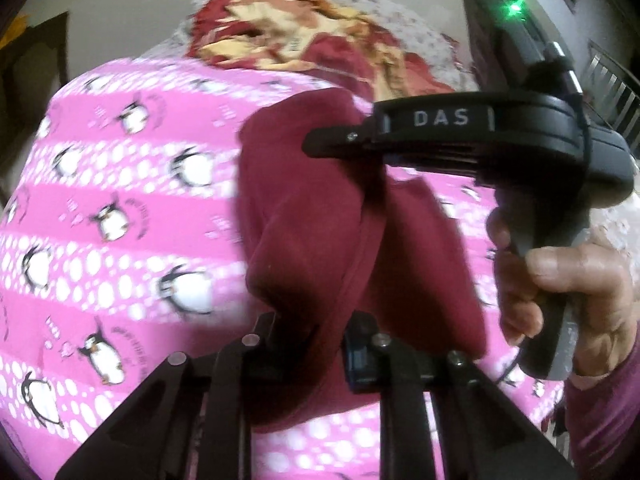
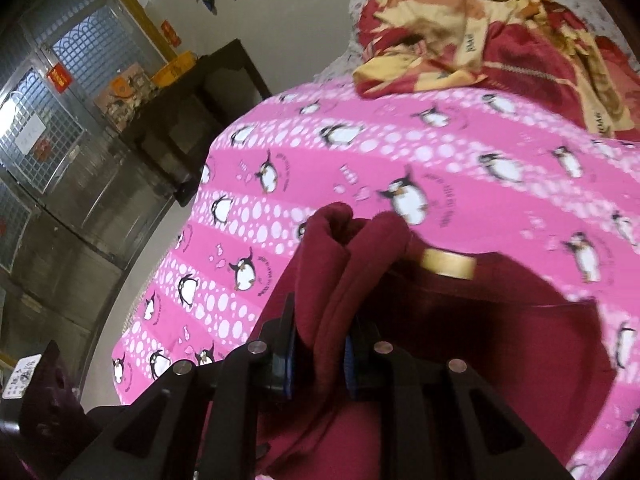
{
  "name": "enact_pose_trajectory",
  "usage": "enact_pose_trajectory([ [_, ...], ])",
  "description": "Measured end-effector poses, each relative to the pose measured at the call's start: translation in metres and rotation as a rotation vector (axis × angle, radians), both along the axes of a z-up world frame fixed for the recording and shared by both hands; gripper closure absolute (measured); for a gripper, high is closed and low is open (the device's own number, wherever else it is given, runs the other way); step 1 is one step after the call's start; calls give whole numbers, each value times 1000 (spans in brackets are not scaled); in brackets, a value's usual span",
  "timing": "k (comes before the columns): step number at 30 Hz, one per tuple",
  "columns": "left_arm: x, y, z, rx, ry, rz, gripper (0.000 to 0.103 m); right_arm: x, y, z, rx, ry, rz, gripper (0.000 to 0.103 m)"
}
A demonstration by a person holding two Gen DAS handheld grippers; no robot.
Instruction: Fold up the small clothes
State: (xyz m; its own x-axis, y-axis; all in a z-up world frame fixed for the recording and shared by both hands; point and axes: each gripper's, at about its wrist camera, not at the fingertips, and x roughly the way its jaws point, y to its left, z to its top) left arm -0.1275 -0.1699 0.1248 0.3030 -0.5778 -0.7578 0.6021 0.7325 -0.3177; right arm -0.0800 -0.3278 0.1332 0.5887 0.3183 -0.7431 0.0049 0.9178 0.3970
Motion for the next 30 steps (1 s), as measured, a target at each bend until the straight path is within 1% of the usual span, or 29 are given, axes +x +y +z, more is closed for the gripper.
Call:
enact_pose_trajectory([
  [5, -22, -50, 15, 1, -24, -96, 85, -31, -46, 11, -27, -11, -59, 82],
  [10, -44, -106, 16, 7, -37, -194, 86, -67, -104, 7, -1, -17, -148, 82],
  [13, -52, -132, 8, 25, -28, -228, 86, -81, -132, -7, 16, 2, -200, 82],
  [16, -57, -155, -9, 65, -8, -235, 86, -84, -151, -33, 11, 44, -242, 82],
  [18, -61, -163, -21, 88, 34, -251, 80, -83, -160, -56, 34, 87, -277, 82],
  [19, -61, -165, -23, 82, 55, -257, 70, -83, -165, -67, 51, 106, -294, 82],
  [20, -63, -164, -23, 59, 85, -274, 61, -85, -168, -74, 63, 119, -312, 77],
  [21, -66, -160, -19, 29, 103, -303, 58, -88, -172, -77, 73, 122, -335, 66],
  [22, -69, -155, -13, 15, 93, -321, 53, -92, -175, -77, 81, 118, -351, 61],
  [23, -73, -146, -3, -2, 64, -344, 52, -97, -177, -74, 87, 110, -359, 57],
  [24, -73, -138, 4, -12, 46, -361, 50, -104, -178, -68, 78, 105, -367, 57],
  [25, -73, -124, 14, -20, 15, -375, 47, -112, -177, -59, 61, 97, -373, 57],
  [26, -71, -115, 18, -18, -7, -372, 44, -121, -174, -49, 54, 79, -368, 57],
  [27, -67, -103, 21, -2, -44, -351, 43, -130, -169, -39, 59, 47, -347, 57],
  [29, -54, -86, 17, 75, -117, -279, 42, -141, -154, -23, 70, -7, -295, 57],
  [30, -50, -82, 13, 105, -133, -252, 42, -146, -141, -14, 75, -39, -249, 57],
])
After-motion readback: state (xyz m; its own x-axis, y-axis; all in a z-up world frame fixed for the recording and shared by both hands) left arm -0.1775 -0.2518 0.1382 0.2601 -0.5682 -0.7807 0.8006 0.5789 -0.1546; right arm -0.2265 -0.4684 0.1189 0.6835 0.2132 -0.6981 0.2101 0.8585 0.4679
